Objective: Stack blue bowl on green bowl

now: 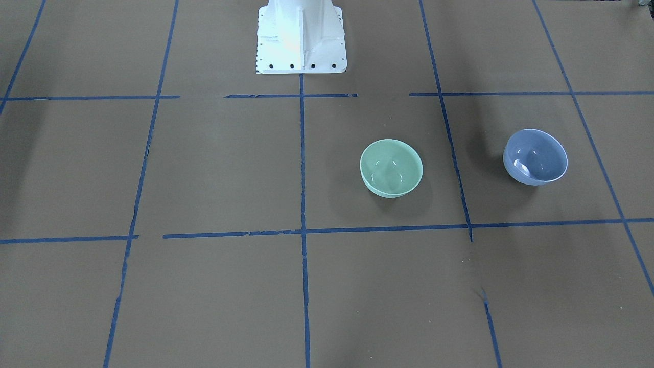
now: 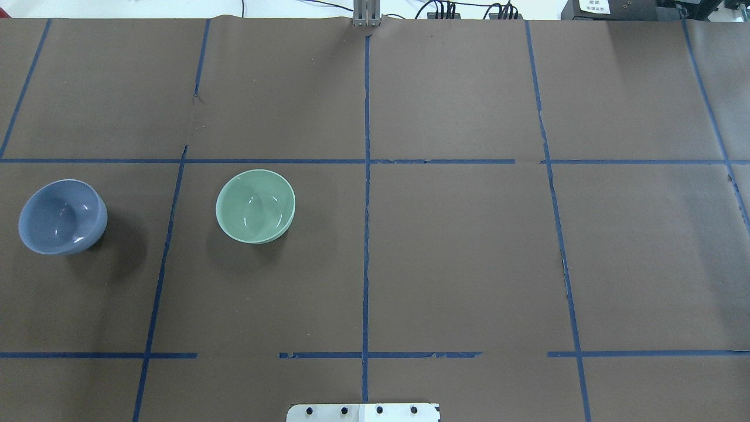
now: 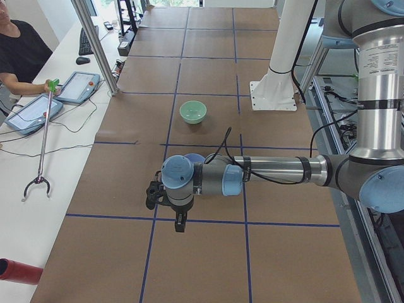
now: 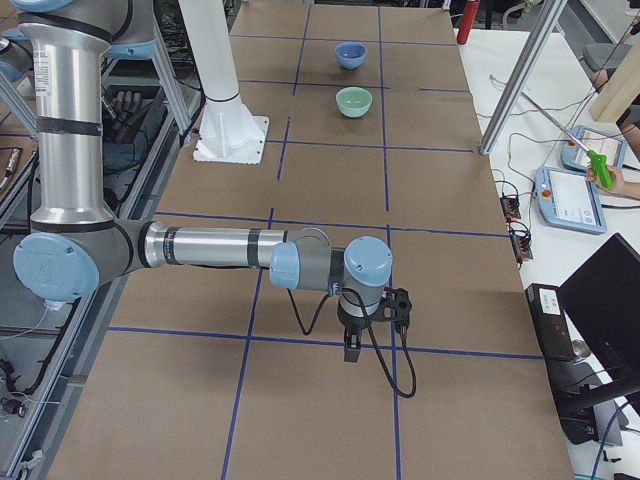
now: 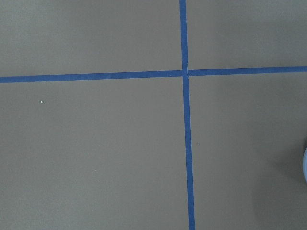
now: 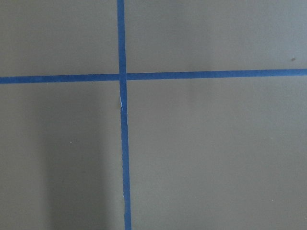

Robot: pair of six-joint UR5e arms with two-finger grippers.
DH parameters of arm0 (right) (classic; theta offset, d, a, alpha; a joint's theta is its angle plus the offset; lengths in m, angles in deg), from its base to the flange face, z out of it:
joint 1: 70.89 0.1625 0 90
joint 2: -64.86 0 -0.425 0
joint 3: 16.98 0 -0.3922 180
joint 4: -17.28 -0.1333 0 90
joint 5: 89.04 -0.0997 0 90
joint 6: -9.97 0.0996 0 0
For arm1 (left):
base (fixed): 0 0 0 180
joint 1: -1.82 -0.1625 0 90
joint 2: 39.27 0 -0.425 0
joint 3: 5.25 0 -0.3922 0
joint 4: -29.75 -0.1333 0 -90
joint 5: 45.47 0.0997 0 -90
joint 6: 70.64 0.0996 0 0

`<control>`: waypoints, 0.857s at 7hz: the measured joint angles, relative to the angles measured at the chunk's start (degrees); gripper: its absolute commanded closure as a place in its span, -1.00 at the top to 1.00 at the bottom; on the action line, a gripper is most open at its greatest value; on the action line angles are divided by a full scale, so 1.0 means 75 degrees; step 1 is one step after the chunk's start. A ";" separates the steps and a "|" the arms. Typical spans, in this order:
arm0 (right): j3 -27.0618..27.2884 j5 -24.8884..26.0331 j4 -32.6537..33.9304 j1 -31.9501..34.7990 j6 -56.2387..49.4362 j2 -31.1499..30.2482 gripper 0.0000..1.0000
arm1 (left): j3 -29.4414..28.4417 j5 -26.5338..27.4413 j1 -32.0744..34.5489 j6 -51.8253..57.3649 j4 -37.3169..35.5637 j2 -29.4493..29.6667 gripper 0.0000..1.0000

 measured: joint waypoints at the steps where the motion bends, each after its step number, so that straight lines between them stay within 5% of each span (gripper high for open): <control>1: 0.0000 0.0000 0.0000 0.0002 0.0000 0.0000 1.00 | 0.0017 -0.0001 0.0000 0.0003 0.0000 0.0033 1.00; 6: 0.0000 0.0000 0.0000 -0.0008 0.0000 0.0000 1.00 | 0.0512 -0.0057 -0.0127 -0.0297 0.0150 0.0479 1.00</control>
